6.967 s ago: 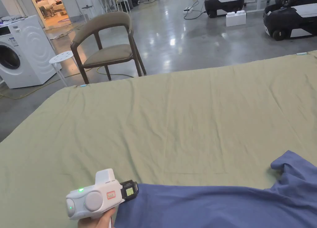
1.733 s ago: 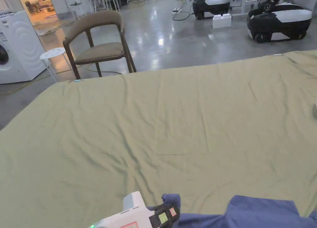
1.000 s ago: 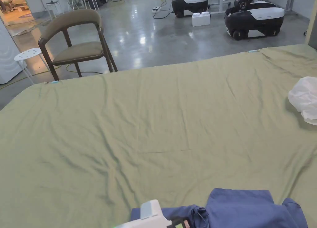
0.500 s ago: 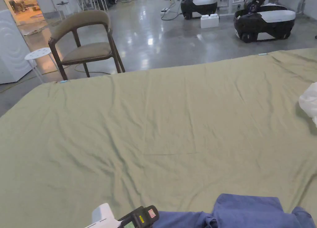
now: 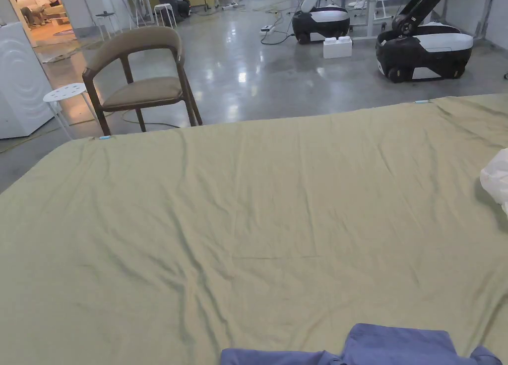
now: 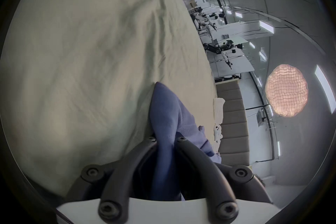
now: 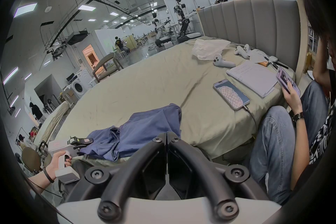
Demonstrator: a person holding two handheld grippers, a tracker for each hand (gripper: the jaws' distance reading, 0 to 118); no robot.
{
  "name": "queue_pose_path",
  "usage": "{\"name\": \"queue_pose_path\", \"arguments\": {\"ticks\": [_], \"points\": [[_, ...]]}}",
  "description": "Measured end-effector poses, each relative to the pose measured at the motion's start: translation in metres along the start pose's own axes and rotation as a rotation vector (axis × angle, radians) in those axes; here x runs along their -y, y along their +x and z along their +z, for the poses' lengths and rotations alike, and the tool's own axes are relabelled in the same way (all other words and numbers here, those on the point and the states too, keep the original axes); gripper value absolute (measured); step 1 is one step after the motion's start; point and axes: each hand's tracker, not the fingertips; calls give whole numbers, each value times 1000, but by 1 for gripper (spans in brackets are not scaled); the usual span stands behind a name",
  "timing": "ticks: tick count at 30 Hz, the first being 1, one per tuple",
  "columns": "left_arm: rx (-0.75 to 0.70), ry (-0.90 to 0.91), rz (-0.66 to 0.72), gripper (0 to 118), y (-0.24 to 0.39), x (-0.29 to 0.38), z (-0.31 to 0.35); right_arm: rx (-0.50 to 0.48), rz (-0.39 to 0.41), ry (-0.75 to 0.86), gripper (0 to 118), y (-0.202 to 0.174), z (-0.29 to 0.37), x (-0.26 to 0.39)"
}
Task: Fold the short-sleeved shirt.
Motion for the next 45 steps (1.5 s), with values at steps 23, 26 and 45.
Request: {"name": "queue_pose_path", "arguments": {"ticks": [23,26,45], "points": [[-100,-103,-635,9,173,92,-57,-7,-16,8,0,0,0,5],[-94,-234,-676,33,177,113,-96,41,0,-11,0,6,9,7],[-145,-322,-702,0,155,133,-169,30,6,-72,0,0,5,18]]}}
